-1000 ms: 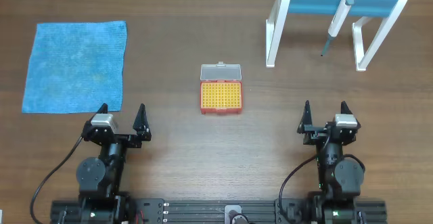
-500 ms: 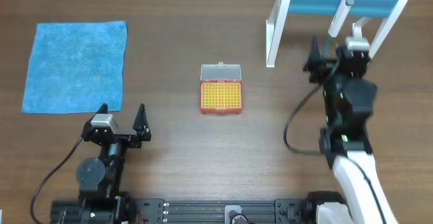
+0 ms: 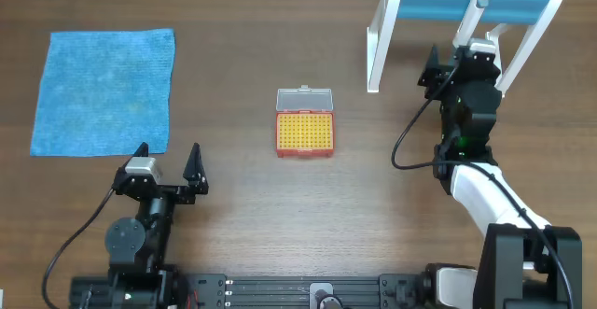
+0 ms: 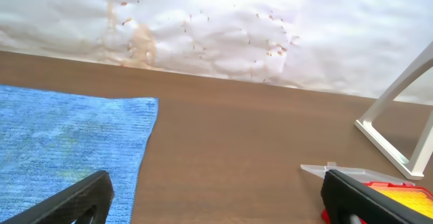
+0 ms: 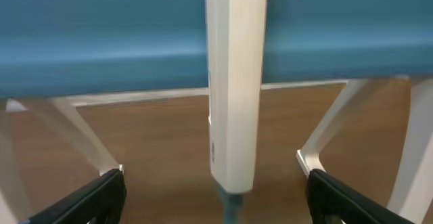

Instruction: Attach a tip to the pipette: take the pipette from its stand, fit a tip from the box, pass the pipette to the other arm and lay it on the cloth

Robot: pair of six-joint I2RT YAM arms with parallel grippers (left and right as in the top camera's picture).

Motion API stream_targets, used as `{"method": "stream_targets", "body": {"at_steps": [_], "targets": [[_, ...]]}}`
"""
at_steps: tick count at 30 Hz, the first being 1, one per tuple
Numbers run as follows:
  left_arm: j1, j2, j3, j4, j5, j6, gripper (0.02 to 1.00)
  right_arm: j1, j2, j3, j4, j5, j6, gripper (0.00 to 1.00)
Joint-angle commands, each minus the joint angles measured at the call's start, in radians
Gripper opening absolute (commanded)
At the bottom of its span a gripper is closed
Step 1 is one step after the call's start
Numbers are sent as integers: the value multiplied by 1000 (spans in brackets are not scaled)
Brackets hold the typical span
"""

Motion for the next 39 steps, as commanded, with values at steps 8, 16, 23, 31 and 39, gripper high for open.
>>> {"method": "stream_targets", "body": {"at_steps": [8, 16, 23, 31, 39], "targets": [[-4, -5, -3, -2, 11, 20, 996, -47, 30, 144, -169, 6, 11, 858], [-4, -5, -3, -2, 11, 20, 996, -48, 32, 154, -164, -3, 11, 858], [-4, -5, -3, -2, 11, 20, 996, -61, 77, 192, -171, -88, -44, 858], [-4, -5, -3, -2, 11, 19, 993, -67, 140, 226, -171, -97, -100, 858], [-4, -5, -3, -2, 11, 20, 991, -66, 187, 276, -171, -134, -151, 858]]}}
